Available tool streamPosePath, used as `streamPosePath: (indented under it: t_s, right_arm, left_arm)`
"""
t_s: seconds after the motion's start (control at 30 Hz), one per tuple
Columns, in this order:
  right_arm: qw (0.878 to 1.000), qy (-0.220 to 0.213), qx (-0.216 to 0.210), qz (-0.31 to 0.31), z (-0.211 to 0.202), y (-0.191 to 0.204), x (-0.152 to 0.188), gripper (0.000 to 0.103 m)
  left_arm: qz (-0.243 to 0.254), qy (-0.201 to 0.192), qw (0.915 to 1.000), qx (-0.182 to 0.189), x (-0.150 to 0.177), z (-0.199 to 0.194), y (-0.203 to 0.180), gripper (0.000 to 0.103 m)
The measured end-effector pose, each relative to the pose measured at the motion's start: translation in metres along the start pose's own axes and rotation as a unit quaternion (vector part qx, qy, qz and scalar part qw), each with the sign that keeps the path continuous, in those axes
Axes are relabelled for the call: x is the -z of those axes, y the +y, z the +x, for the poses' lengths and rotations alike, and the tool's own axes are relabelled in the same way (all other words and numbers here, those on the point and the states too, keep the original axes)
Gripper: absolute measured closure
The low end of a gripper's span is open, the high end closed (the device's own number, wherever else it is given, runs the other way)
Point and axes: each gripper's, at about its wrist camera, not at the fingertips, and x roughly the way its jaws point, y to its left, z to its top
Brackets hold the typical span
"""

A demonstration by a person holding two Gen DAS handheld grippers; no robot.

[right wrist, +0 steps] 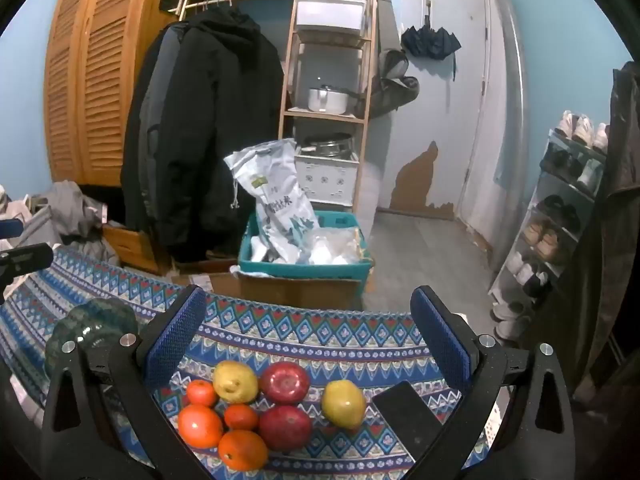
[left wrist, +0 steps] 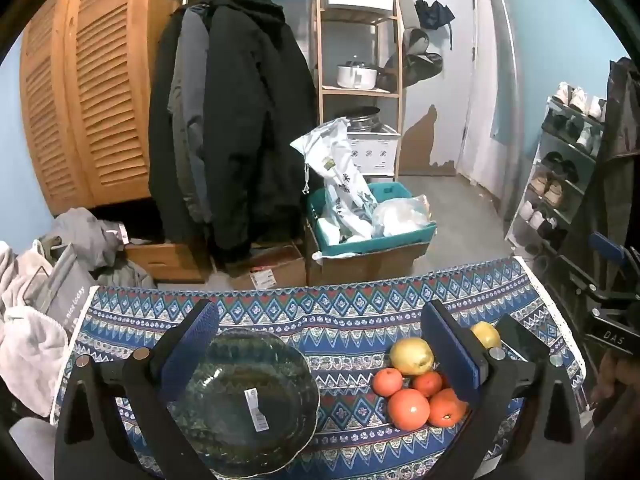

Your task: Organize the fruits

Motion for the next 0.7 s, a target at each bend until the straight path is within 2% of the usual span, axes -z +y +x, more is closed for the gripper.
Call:
streamPosePath:
  t_s: [0.3,0.7]
  right_arm:
    - [1.0,-0.002,0.0,-0.001,-0.002,0.0,0.0,0.003]
    - [1.0,-0.002,0.002,-0.002,0.0,0.0,0.0,0.003]
  left_arm:
    - [0.006,-0.003,0.9999,-0.008,-0.003,0.0,-0.009,0.001]
    - [-0.002,-0.005,0.9999,0.009,0.002,-0.001,0.001,0.001]
